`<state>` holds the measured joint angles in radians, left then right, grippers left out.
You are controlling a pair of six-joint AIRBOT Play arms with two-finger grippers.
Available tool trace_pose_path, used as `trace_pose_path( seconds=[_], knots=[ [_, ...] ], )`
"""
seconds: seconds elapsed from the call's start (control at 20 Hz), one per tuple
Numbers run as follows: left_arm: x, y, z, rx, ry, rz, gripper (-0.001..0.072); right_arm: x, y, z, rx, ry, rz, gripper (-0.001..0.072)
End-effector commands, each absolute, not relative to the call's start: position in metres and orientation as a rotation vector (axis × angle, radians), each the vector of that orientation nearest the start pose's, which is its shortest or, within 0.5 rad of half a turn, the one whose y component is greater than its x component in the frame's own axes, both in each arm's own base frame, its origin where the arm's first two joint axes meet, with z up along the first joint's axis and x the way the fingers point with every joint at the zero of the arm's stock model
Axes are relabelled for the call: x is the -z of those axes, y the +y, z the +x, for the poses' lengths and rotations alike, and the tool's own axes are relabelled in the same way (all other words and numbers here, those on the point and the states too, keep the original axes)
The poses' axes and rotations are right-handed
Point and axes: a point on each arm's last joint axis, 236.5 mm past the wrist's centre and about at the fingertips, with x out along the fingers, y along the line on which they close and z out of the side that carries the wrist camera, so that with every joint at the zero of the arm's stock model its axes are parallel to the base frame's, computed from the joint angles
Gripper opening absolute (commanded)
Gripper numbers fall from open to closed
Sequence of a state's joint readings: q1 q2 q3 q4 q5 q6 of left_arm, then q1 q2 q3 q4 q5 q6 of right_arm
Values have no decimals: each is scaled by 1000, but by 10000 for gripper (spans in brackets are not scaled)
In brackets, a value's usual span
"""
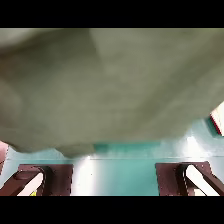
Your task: Fold the shirts.
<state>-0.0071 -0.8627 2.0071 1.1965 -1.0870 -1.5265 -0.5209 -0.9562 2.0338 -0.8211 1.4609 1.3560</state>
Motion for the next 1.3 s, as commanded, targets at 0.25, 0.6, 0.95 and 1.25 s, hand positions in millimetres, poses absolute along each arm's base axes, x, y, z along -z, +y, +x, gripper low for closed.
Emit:
trace_pose_path(
  seconds=[0.25,0.6,0.95,1.25],
  knots=[
    [-177,-93,429,312,898,-299,23,-163,29,406,-296,1086,195,15],
    [-48,-99,516,275,1029,-410,22,-42,16,475,-269,1279,306,15],
    [-63,-91,516,343,1086,-337,22,-76,-4,495,-262,1205,265,15],
    [-2,-96,451,399,1368,-328,23,-30,-16,432,-220,1375,221,16]
  ],
)
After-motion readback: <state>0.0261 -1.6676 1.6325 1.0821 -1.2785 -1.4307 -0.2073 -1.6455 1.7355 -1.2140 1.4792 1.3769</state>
